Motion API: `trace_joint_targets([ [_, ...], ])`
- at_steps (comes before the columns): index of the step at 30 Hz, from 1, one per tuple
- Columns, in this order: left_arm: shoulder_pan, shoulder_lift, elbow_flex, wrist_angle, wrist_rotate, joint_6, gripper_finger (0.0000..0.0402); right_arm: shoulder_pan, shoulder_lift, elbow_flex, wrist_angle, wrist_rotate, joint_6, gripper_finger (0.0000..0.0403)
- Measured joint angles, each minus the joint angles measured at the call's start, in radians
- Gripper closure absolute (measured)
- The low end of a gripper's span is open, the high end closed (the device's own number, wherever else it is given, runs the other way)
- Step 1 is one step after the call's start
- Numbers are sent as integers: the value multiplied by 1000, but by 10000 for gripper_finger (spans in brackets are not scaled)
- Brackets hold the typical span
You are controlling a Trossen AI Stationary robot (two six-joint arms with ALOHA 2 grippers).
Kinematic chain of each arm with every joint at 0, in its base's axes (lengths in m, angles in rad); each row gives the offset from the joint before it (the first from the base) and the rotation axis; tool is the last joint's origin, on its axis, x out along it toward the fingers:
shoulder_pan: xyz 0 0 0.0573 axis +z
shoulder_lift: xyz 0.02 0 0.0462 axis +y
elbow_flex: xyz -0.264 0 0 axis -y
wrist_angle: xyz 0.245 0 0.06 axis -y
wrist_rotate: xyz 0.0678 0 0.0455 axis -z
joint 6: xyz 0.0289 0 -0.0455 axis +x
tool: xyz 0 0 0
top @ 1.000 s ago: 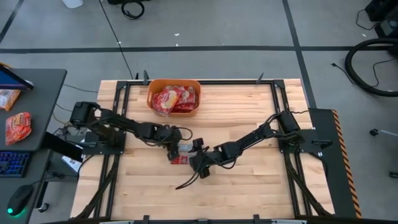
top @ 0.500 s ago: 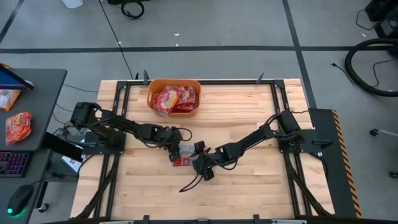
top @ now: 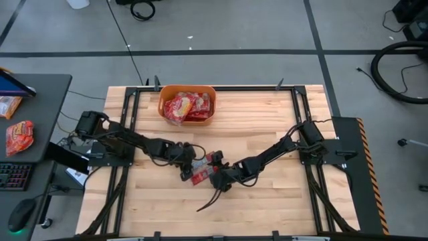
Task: Sort popcorn bags into baskets
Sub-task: Put the red popcorn bag into the orange bin
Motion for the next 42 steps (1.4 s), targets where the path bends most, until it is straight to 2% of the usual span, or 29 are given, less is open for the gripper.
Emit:
trace_joint_targets([
  [7,-7,0,0,2,8,-1,274,6,4,-3,38,104,-78,173],
  [13,-8,0,0,10,16,-1,274,5,4,-1,38,-41,-77,223],
  [20,-8,0,0,10,23,-17,274,9,3,-1,29,-42,-90,307],
  [22,-2,0,12,-10,62,-26,274,10,2,0,24,-42,-87,327],
  [26,10,-13,68,-69,207,31,274,21,-14,1,8,-26,-87,362],
  [31,-2,-69,153,-184,209,109,274,21,-84,1,-41,-35,-69,394],
  [36,-27,-122,240,-248,111,159,262,-16,-187,2,-146,-163,61,395],
  [42,-48,-145,329,-344,40,201,202,-101,-323,2,-331,-367,308,395],
])
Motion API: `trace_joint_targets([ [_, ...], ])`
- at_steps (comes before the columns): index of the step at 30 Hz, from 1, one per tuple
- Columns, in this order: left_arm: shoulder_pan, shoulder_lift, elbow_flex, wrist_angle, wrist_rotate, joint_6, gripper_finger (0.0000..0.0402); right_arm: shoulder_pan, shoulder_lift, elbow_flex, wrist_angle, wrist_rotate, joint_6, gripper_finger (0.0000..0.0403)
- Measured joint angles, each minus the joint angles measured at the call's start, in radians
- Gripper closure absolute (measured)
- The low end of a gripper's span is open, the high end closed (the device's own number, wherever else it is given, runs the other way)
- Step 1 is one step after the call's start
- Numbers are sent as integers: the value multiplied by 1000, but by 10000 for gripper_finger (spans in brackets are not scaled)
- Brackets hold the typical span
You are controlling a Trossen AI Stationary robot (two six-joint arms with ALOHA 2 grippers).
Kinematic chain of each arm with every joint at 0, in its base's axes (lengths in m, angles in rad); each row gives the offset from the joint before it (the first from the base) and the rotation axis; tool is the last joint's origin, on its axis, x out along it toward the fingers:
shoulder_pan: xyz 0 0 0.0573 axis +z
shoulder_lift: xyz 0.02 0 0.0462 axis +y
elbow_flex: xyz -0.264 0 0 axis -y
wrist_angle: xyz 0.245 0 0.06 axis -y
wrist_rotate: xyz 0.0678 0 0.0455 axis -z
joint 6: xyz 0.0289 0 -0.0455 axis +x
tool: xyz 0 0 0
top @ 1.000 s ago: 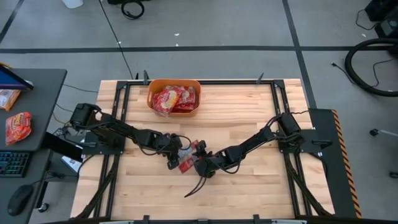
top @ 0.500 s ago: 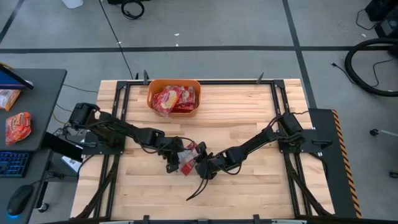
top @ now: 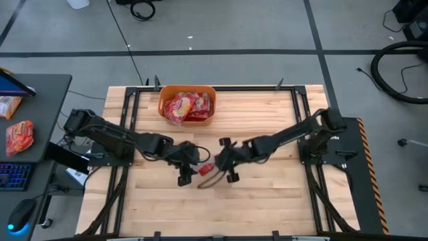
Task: Sort popcorn bags into baskets
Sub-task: Put the red popcorn bag into the orange bin
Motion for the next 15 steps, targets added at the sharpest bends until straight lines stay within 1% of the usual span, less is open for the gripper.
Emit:
trace_joint_targets([
  [4,-4,3,37,-42,-21,94,153,-63,-79,0,-66,-114,131,395],
  [7,-4,3,43,-36,-64,155,133,-98,-126,0,-83,-154,180,395],
  [11,-4,3,43,-41,-169,149,134,-125,-171,-1,-82,-188,191,395],
  [13,-1,3,42,-36,-204,140,146,-134,-186,0,-80,-210,213,395],
  [15,1,3,42,-33,-215,140,163,-143,-188,0,-75,-247,239,395],
])
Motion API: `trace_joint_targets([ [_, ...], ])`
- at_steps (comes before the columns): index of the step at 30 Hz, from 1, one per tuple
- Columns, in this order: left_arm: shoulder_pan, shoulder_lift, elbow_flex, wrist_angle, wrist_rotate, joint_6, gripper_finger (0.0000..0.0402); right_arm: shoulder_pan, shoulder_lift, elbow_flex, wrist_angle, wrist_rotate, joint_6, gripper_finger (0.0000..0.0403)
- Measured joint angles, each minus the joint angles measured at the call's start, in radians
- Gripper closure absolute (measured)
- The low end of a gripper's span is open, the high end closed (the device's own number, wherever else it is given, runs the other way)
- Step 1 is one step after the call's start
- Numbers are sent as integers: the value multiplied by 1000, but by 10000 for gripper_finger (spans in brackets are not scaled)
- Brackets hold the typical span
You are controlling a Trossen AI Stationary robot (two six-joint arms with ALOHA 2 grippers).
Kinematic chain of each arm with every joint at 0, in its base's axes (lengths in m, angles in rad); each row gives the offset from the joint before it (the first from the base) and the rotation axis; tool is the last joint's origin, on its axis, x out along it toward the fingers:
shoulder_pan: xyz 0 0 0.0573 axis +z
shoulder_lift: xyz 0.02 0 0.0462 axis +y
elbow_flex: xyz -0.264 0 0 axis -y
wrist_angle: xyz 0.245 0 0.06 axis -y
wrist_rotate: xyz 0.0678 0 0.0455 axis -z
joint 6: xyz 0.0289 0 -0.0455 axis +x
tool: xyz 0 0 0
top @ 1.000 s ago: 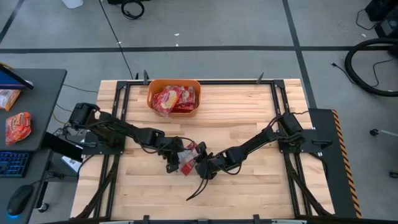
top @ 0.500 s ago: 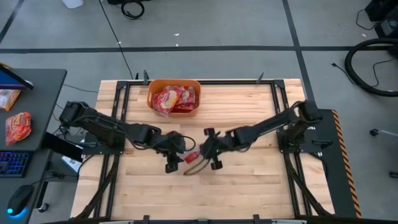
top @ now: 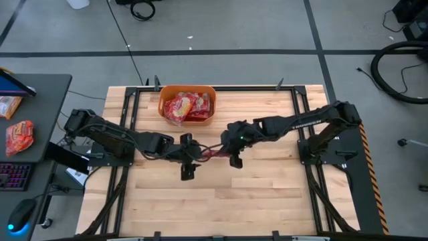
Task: Sort popcorn bags into baskets
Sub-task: Put the red popcorn bag into the orange bin
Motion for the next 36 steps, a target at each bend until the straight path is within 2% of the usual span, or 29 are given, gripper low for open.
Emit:
trace_joint_targets([
  [5,2,0,0,1,-20,-5,227,-10,1,0,21,-139,20,395],
  [15,3,0,50,-35,-26,12,376,-9,1,0,58,-169,48,384],
  [21,27,-13,72,-100,-25,12,375,-14,-10,0,63,-174,78,345],
  [25,69,-75,73,-148,-21,19,372,-39,-61,1,48,-158,93,311],
  [28,121,-142,72,-199,-29,57,379,-66,-122,1,13,-98,93,291],
  [33,265,-244,72,-211,-36,105,377,-102,-229,2,-81,75,77,276],
  [36,399,-268,71,-227,47,91,377,-108,-269,2,-97,121,76,276],
])
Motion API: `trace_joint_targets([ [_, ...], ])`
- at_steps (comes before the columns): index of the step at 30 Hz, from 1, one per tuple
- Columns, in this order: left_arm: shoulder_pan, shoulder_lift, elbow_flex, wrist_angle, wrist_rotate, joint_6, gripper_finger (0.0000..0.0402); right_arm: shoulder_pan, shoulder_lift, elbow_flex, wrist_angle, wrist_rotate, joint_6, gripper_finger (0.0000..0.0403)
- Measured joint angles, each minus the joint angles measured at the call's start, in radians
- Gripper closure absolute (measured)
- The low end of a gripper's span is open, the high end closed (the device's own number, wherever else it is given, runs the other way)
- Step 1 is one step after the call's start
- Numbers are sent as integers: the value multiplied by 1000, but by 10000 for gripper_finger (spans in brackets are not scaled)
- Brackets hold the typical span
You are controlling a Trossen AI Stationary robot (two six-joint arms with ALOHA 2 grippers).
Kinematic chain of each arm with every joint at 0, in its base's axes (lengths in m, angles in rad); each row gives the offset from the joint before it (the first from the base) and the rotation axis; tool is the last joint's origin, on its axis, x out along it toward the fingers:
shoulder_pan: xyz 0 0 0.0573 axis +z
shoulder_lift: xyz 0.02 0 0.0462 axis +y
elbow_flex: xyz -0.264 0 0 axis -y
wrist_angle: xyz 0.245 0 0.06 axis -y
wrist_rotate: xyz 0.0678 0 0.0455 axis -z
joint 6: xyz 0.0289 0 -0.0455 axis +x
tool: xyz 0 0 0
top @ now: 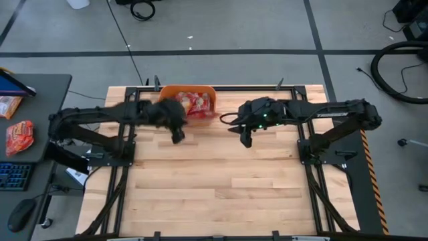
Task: Sort popcorn bags into baskets
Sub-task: Put the red popcorn bag into the orange bin, then return to Home Position
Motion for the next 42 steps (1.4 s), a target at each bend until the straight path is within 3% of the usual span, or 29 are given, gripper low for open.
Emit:
trace_joint_targets([
  [10,425,74,0,2,386,-148,377,22,-21,0,-12,2,-1,280],
  [13,504,142,0,3,492,-193,377,37,-11,-1,-10,1,-9,281],
  [19,585,297,0,9,570,-256,377,59,7,-1,-13,-1,-16,282],
  [25,623,364,0,14,563,-301,338,75,11,-1,-17,-1,-16,283],
  [31,634,347,41,-33,397,-236,251,84,11,-1,-17,-1,-48,283],
  [36,623,336,132,-99,281,-128,202,79,11,-1,-26,0,-61,283],
  [42,580,220,170,-50,333,-18,193,32,-24,-1,-134,-8,-3,288],
])
